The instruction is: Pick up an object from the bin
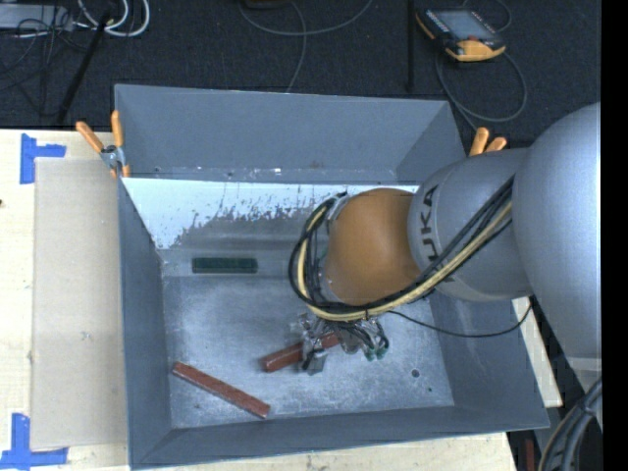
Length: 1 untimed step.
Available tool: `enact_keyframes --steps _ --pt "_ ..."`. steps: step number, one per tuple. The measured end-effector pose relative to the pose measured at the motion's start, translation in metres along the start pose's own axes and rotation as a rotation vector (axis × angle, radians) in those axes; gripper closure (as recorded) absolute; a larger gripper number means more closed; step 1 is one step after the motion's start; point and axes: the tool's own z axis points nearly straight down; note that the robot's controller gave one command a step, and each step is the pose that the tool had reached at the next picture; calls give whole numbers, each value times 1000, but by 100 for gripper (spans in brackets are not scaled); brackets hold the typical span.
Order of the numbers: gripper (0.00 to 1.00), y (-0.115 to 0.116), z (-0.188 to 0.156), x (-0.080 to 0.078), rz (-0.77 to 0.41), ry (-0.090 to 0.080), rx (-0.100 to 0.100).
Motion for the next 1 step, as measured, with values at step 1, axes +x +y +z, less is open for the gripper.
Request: enact_keyframes --steps 1 --pt "0 0 0 0 1 0 0"
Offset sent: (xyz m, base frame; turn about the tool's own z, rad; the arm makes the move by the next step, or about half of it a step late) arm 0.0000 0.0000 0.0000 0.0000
